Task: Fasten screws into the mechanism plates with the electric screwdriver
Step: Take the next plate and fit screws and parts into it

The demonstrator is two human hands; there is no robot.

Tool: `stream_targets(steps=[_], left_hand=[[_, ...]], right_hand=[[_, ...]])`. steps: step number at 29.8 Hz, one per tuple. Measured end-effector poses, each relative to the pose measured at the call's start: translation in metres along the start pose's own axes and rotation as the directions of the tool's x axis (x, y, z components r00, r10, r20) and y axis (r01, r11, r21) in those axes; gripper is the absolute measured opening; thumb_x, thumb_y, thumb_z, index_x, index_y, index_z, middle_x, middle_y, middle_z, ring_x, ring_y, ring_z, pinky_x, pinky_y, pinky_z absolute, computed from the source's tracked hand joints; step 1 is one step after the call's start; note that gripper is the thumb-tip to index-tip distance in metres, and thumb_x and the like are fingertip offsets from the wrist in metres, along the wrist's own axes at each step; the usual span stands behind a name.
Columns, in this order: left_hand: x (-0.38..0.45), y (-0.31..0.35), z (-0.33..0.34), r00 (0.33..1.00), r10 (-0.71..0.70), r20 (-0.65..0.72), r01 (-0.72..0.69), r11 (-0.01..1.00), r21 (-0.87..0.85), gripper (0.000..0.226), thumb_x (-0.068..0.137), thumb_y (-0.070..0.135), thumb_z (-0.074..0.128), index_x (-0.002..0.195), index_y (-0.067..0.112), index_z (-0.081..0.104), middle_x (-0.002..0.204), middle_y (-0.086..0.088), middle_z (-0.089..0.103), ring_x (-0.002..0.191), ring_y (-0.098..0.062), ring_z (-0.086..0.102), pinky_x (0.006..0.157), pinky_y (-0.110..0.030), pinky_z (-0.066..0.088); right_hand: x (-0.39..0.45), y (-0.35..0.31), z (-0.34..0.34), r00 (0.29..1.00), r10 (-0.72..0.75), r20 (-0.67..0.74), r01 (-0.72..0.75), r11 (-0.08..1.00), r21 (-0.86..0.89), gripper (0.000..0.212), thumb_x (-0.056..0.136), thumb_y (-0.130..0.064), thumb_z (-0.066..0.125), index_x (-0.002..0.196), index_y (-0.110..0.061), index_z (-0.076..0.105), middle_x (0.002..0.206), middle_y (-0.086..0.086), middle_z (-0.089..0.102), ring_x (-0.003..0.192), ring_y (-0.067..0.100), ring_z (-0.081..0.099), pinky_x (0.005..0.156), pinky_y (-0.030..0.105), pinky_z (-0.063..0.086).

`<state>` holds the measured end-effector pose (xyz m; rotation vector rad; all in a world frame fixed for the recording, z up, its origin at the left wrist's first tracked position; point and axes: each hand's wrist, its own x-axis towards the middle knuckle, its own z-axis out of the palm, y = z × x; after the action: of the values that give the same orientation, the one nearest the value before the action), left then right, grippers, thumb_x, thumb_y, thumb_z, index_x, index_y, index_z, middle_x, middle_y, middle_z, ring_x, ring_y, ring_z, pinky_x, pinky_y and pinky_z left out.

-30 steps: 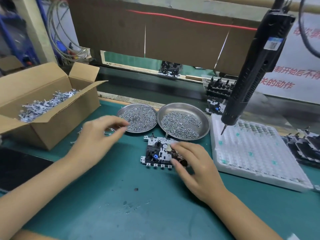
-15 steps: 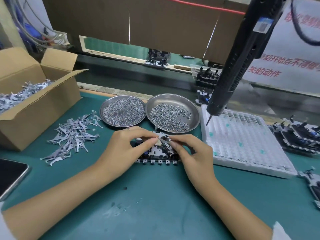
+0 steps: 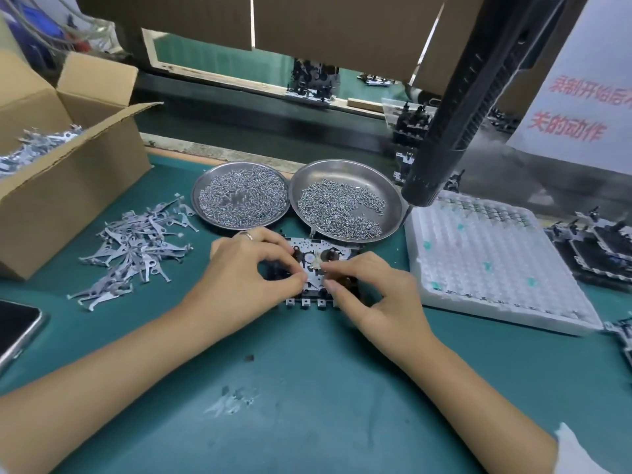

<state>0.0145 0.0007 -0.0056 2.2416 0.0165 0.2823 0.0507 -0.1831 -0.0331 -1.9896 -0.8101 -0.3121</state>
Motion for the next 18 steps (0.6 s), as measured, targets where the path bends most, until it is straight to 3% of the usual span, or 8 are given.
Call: stream_targets(steps=[6, 11, 14, 18], left_hand=[[0.0, 0.001, -0.001, 0.999, -0.034, -0.002, 0.034, 0.999, -0.016, 0.023, 0.07, 0.026, 0.079, 0.059, 0.041, 0.066, 0.094, 0.017, 0.06, 0.092, 0.002, 0.056, 0.102, -0.04, 0.035], [-0.002, 0.001, 0.0, 1.0, -0.017, 0.006, 0.017, 1.0, -0.021, 0.023, 0.07, 0.029, 0.078, 0.057, 0.043, 0.065, 0.094, 0.018, 0.06, 0.095, 0.003, 0.055, 0.103, -0.043, 0.034], [-0.001, 0.0, 0.0, 1.0, -0.007, 0.013, 0.007, 0.999, -0.032, 0.021, 0.07, 0.026, 0.079, 0.059, 0.04, 0.068, 0.093, 0.018, 0.06, 0.093, 0.0, 0.056, 0.102, -0.044, 0.034], [0.0, -0.001, -0.001, 1.0, 0.008, 0.029, -0.006, 0.998, -0.055, 0.021, 0.07, 0.022, 0.08, 0.057, 0.037, 0.071, 0.09, 0.016, 0.06, 0.086, -0.008, 0.058, 0.099, -0.043, 0.037]], right_hand=[[0.0, 0.001, 0.002, 0.998, -0.049, 0.048, 0.051, 0.997, -0.051, 0.023, 0.075, -0.008, 0.077, 0.097, -0.008, 0.074, 0.08, 0.0, 0.071, 0.081, 0.013, 0.056, 0.077, 0.02, 0.047], [-0.003, 0.002, 0.006, 0.997, -0.07, 0.012, 0.071, 0.985, -0.155, 0.014, 0.08, -0.011, 0.071, 0.091, -0.004, 0.075, 0.089, 0.006, 0.064, 0.084, 0.015, 0.06, 0.079, 0.018, 0.046], [-0.006, 0.002, 0.011, 0.992, -0.124, -0.002, 0.12, 0.96, -0.252, 0.011, 0.081, -0.01, 0.068, 0.082, -0.001, 0.074, 0.086, 0.009, 0.063, 0.079, 0.025, 0.061, 0.075, 0.026, 0.046], [-0.006, 0.001, 0.013, 0.986, -0.167, -0.011, 0.154, 0.931, -0.332, 0.006, 0.08, -0.004, 0.069, 0.078, 0.001, 0.071, 0.083, 0.011, 0.063, 0.075, 0.029, 0.059, 0.072, 0.025, 0.043]])
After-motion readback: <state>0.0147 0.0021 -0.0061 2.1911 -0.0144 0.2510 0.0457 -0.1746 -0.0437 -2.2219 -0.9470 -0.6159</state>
